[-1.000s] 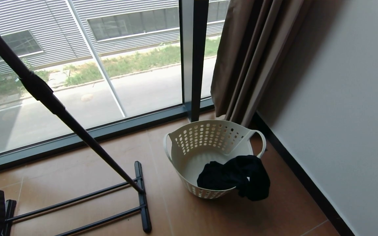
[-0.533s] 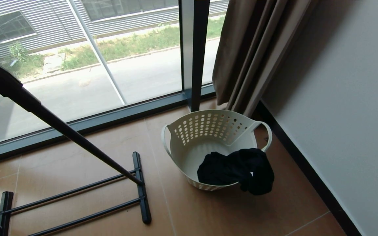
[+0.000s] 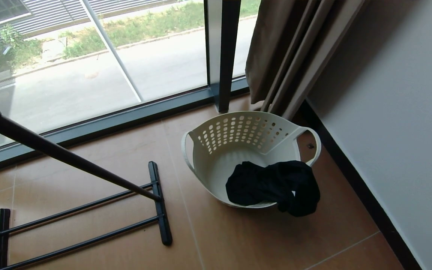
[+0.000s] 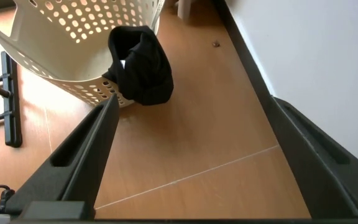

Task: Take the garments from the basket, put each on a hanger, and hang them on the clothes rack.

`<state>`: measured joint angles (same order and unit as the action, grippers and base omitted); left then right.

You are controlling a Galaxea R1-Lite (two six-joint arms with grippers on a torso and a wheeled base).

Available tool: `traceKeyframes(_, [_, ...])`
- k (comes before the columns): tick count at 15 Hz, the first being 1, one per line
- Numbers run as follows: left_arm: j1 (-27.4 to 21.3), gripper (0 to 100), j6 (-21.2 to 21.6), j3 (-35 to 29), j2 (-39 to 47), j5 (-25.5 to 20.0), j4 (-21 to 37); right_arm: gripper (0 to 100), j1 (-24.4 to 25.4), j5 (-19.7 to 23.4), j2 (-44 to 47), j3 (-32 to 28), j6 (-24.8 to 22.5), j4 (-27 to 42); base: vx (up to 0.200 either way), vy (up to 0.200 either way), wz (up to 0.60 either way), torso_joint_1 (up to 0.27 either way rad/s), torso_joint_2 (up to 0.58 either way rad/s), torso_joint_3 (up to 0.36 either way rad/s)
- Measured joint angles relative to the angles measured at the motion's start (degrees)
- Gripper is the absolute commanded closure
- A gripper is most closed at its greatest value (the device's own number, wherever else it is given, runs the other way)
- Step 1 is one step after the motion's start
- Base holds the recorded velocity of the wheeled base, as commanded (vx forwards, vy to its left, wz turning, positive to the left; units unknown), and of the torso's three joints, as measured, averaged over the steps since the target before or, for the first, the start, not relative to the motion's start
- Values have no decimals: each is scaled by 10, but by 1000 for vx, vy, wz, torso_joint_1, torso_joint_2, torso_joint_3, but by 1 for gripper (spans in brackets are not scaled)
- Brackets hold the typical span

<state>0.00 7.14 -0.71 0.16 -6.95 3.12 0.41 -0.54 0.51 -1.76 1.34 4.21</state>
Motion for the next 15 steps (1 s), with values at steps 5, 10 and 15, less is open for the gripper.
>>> traceKeyframes(5, [0,0,0,0,0,-2,0,0,-1,1,0,0,-7,0,0,0,0,4,0,-163])
traceKeyframes(10, [0,0,-12,1,0,0,-1,0,10,21,23,-2,-27,2,0,0,0,0,0,0])
traceKeyframes(15, [0,0,-15,1,0,0,-1,0,115,29,161,-23,-48,-47,0,0,0,0,0,0])
